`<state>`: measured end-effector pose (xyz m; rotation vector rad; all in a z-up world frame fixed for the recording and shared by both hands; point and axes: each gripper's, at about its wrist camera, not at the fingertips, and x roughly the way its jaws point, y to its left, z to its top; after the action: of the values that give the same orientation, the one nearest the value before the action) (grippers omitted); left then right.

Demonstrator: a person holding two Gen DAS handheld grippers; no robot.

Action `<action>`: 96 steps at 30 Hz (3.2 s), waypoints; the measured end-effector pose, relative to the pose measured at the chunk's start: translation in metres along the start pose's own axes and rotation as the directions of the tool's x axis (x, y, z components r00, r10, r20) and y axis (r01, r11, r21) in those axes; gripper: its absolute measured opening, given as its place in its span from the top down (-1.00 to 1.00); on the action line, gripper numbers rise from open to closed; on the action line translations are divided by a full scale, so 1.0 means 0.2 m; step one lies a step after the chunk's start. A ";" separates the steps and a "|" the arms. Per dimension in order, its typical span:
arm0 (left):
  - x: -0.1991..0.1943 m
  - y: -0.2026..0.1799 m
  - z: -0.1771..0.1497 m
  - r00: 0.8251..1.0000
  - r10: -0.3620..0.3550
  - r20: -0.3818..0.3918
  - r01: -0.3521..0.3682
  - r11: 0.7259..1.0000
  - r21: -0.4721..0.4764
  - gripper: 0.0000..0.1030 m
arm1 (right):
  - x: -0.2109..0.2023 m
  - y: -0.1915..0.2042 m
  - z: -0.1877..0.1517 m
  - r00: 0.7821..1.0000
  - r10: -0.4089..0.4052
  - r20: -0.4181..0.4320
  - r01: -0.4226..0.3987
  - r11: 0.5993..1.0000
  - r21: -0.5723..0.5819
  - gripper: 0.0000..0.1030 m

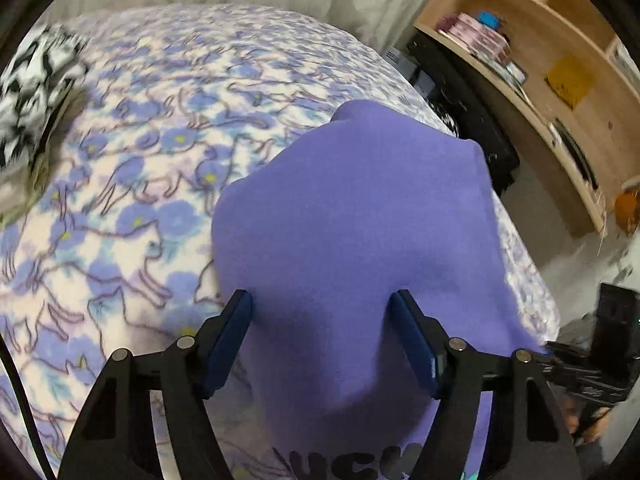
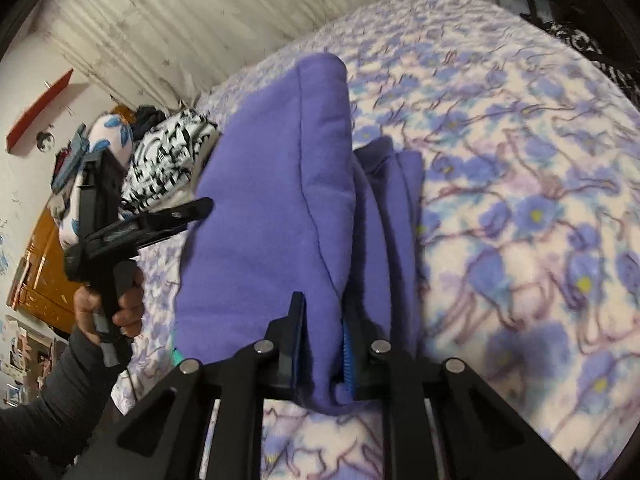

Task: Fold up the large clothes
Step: 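Fold the lifted half over the bundle with both tools, then press the folded hoodie flat with both tools and release it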

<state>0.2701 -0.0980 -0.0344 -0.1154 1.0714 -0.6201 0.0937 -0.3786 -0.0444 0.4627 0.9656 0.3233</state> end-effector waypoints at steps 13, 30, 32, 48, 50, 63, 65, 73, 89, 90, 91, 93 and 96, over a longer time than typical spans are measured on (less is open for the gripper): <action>0.15 -0.28 0.00 0.972 0.233 0.028 -0.234 0.960 0.153 -0.62 | 0.28 -0.19 -0.14 0.993 -0.035 -0.109 0.051 0.987 0.153 0.70; 0.14 -0.24 0.01 0.980 0.197 0.030 -0.199 0.973 0.120 -0.73 | 0.28 -0.21 0.38 0.999 -0.032 -0.009 0.033 0.991 0.132 -0.20; 0.14 -0.22 0.02 0.983 0.182 0.023 -0.184 0.977 0.109 -0.74 | 0.37 -0.23 0.44 1.000 -0.010 -0.018 0.013 0.987 0.158 -0.20; 0.03 -0.07 0.14 0.985 0.168 -0.027 -0.167 0.986 0.030 -0.75 | 0.44 -0.10 0.55 0.983 -0.181 -0.018 0.181 0.983 0.040 0.60; 0.06 -0.08 0.16 0.984 0.172 -0.044 -0.172 0.985 0.022 -0.75 | 0.51 -0.12 0.56 0.977 -0.204 -0.063 0.207 0.977 0.049 0.60; 0.24 -0.07 0.21 0.984 0.138 -0.112 -0.140 0.990 -0.011 -0.83 | 0.76 -0.14 0.61 0.927 -0.317 -0.203 0.321 0.947 -0.015 0.46; 0.25 -0.06 0.20 0.985 0.129 -0.112 -0.132 0.991 -0.023 -0.86 | 0.77 -0.15 0.61 0.926 -0.313 -0.210 0.318 0.948 -0.009 0.40; 0.26 -0.03 0.18 0.992 0.085 -0.095 -0.091 0.994 -0.058 -0.92 | 0.74 -0.28 0.58 0.950 -0.234 -0.205 0.260 0.960 0.106 -0.09; -0.01 -0.11 0.08 0.989 0.132 -0.069 -0.135 0.990 -0.034 -0.92 | 0.39 -0.06 0.50 0.967 -0.227 -0.116 0.238 0.967 0.090 -0.16; -0.03 -0.13 0.08 0.988 0.136 -0.066 -0.138 0.990 -0.023 -0.92 | 0.36 -0.05 0.49 0.967 -0.226 -0.114 0.236 0.968 0.088 -0.20; -0.06 -0.15 0.07 0.988 0.140 -0.063 -0.141 0.990 -0.009 -0.92 | 0.32 -0.04 0.48 0.968 -0.224 -0.110 0.234 0.969 0.084 -0.22; -0.13 -0.18 0.04 0.990 0.131 -0.060 -0.131 0.991 0.001 -0.92 | 0.25 -0.02 0.45 0.970 -0.224 -0.099 0.232 0.970 0.077 -0.27; -0.23 -0.20 0.00 0.992 0.110 -0.060 -0.110 0.994 0.000 -0.92 | 0.15 0.01 0.41 0.971 -0.223 -0.085 0.229 0.972 0.062 -0.48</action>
<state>0.2376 -0.1071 0.0166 -0.0407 1.1287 -0.5249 0.1779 -0.3813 -0.0251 0.4029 1.0975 0.1013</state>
